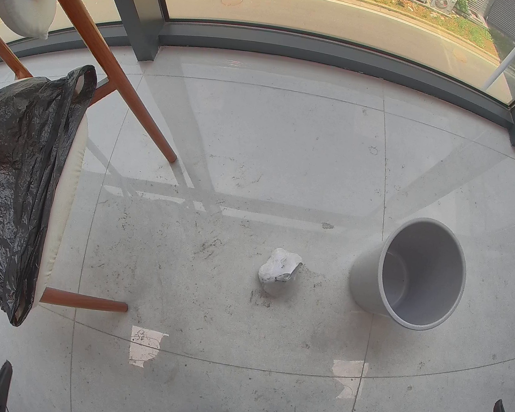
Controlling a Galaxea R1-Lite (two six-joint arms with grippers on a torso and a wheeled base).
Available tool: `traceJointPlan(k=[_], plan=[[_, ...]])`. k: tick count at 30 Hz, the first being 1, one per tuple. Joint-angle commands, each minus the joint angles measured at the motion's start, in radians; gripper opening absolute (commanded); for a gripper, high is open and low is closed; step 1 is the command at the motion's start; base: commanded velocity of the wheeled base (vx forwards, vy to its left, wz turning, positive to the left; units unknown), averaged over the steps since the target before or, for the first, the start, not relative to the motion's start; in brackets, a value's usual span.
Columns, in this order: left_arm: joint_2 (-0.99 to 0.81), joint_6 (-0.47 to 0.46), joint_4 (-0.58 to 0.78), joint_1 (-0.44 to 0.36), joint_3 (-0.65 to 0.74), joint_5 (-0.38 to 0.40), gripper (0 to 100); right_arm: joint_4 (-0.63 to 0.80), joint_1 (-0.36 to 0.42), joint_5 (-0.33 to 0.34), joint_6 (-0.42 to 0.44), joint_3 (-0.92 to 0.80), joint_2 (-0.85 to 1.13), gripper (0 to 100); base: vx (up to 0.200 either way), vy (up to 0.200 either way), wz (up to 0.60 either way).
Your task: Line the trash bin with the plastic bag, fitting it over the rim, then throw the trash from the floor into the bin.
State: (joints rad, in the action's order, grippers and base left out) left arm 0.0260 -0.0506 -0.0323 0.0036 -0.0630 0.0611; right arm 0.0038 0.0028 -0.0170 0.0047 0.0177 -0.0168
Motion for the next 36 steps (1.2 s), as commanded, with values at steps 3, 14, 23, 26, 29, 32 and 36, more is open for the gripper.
traceJointPlan(k=[3,14,23,26,29,32,36], plan=[[0.299,0.002,-0.034,-0.027,-0.184,0.011,100,0.001,0.000,0.000,0.000,-0.018,0.000,100,0.000,0.000,0.00],[0.781,-0.003,-0.126,-0.028,-0.419,0.008,100,0.002,0.000,0.000,0.001,-0.018,0.000,100,0.000,0.000,0.00],[1.065,0.002,-0.074,-0.024,-0.675,0.048,100,0.002,0.000,0.000,0.000,-0.016,0.000,100,0.000,0.000,0.00],[1.095,0.002,-0.044,-0.025,-0.689,0.049,100,0.002,0.000,0.000,0.001,-0.016,0.000,100,0.000,0.000,0.00],[1.121,0.002,-0.043,-0.025,-0.686,0.054,100,0.002,0.000,0.000,0.001,-0.016,0.000,100,0.000,0.000,0.00],[1.152,0.008,-0.057,-0.016,-0.687,0.043,100,0.002,0.000,0.000,0.001,-0.018,0.000,100,0.000,0.000,0.00],[1.207,0.008,-0.143,-0.002,-0.683,0.017,100,0.002,0.000,0.000,0.008,-0.016,0.000,100,0.000,0.000,0.00]])
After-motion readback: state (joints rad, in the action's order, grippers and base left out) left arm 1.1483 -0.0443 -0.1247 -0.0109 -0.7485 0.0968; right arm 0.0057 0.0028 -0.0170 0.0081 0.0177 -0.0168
